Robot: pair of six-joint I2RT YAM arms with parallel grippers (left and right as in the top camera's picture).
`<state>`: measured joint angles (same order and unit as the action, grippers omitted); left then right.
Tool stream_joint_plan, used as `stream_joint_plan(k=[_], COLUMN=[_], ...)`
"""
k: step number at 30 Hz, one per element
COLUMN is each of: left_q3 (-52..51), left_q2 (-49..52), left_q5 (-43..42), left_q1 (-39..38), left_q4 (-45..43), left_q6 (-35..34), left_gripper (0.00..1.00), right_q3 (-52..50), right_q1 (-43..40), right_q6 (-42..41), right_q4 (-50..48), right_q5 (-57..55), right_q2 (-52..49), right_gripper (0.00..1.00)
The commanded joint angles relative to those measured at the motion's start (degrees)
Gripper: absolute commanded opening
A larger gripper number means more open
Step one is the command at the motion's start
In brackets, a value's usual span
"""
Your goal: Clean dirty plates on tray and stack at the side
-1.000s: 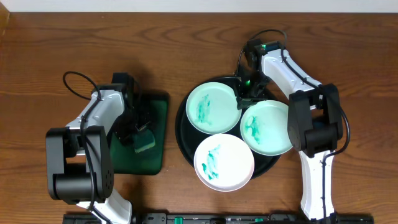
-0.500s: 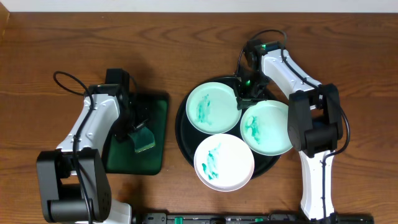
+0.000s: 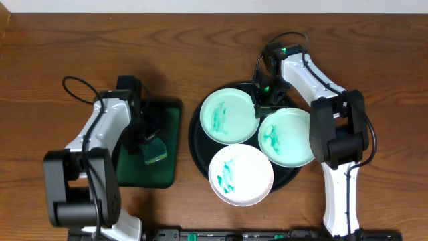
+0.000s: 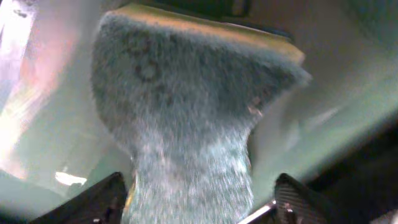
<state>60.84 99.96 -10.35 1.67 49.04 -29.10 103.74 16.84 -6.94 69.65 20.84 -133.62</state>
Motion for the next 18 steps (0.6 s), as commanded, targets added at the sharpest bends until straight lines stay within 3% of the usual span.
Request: stream_joint_plan(k=[1,5,8,18], left_q3=[1.27,1.29,1.29,1.33], left_q2=[2.29,2.08,2.03,1.90], left_q5=[0.50,0.50,0.55,-0.31], left_q1=[0.02,0.02,0.02,0.04], left_q4=[-0.59,-1.62,-1.84,0.07], left_q6=[-0.28,-0.07,-0.02,2.84], left_gripper=[0.59,0.44,0.09,0.07], right_q3=[-1.14,-1.14,-1.14,-1.14], right_q1=[-1.07,-1.07,-1.05,-1.29], right_q6=[0.81,0.83,0.83,0.83], right_q4=[0.61,0.74,0.98,1.53], right_q5=[-4.07,-4.07,-4.07,-4.07], right_q2=[-1.03,-1.03,-1.03,-1.03], right_gripper=[0.02,0.02,0.02,0.01])
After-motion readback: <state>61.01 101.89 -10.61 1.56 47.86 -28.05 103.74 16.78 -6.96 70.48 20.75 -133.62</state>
